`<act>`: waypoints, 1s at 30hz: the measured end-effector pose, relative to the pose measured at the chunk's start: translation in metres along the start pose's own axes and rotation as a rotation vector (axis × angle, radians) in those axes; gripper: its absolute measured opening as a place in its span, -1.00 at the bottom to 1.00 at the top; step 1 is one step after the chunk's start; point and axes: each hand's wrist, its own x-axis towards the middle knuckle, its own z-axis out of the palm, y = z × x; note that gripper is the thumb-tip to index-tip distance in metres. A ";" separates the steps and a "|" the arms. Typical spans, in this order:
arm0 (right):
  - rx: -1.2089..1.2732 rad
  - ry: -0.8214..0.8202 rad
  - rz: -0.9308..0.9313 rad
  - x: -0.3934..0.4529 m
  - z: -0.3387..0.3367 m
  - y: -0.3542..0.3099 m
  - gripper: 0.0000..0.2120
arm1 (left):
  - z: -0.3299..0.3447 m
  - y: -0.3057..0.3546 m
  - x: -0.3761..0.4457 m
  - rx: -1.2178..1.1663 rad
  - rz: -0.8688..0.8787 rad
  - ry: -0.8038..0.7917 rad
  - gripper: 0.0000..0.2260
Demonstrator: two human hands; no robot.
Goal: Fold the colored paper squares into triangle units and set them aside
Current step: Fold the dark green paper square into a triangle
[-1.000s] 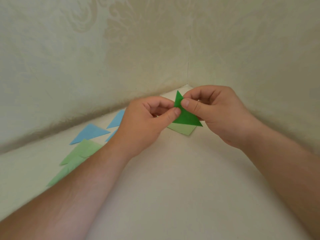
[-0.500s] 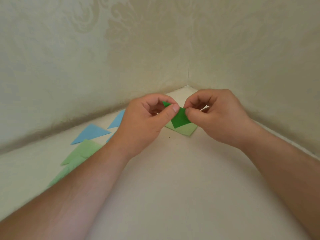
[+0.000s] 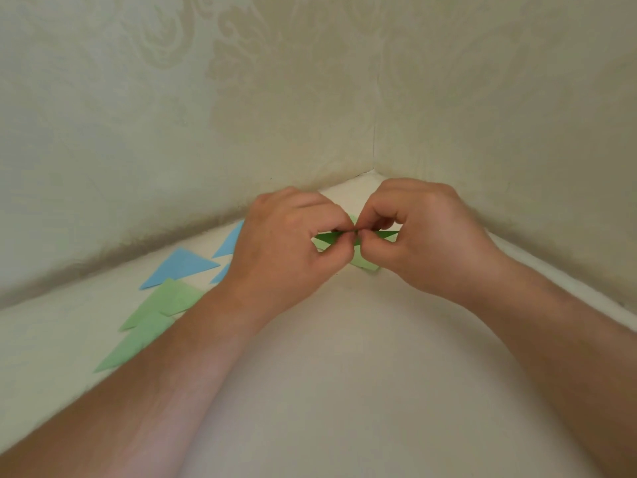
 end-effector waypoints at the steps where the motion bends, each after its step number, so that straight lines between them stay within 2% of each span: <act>1: 0.008 -0.006 0.005 0.000 0.000 0.000 -0.94 | 0.000 0.000 0.000 -0.014 -0.012 -0.005 -0.92; 4: 0.057 -0.024 0.048 0.000 -0.002 0.003 -0.97 | -0.002 0.002 -0.001 -0.039 -0.030 -0.012 -0.91; 9: 0.078 -0.027 0.095 0.000 -0.007 0.009 -0.85 | -0.005 0.004 -0.001 -0.079 -0.069 0.002 -0.90; 13: 0.096 -0.046 0.112 -0.002 -0.005 0.010 -0.83 | -0.004 0.002 -0.003 -0.066 -0.106 -0.084 -0.96; 16: 0.108 -0.057 0.115 -0.003 -0.003 0.008 -0.88 | -0.002 0.001 -0.004 -0.068 -0.129 -0.118 -0.91; 19: 0.144 -0.069 0.122 -0.002 -0.001 0.008 -0.96 | -0.002 0.000 -0.002 -0.079 -0.100 -0.106 -0.91; 24: 0.080 -0.074 0.175 0.000 -0.012 0.021 -0.84 | -0.009 -0.003 0.000 -0.109 -0.133 -0.031 -0.93; 27: -0.035 -0.015 0.248 0.004 -0.025 0.034 -0.83 | -0.013 -0.008 0.000 -0.192 -0.240 0.021 -0.93; 30: 0.032 0.057 0.255 0.005 -0.025 0.025 -0.93 | -0.008 -0.005 0.000 -0.184 -0.225 -0.032 -0.94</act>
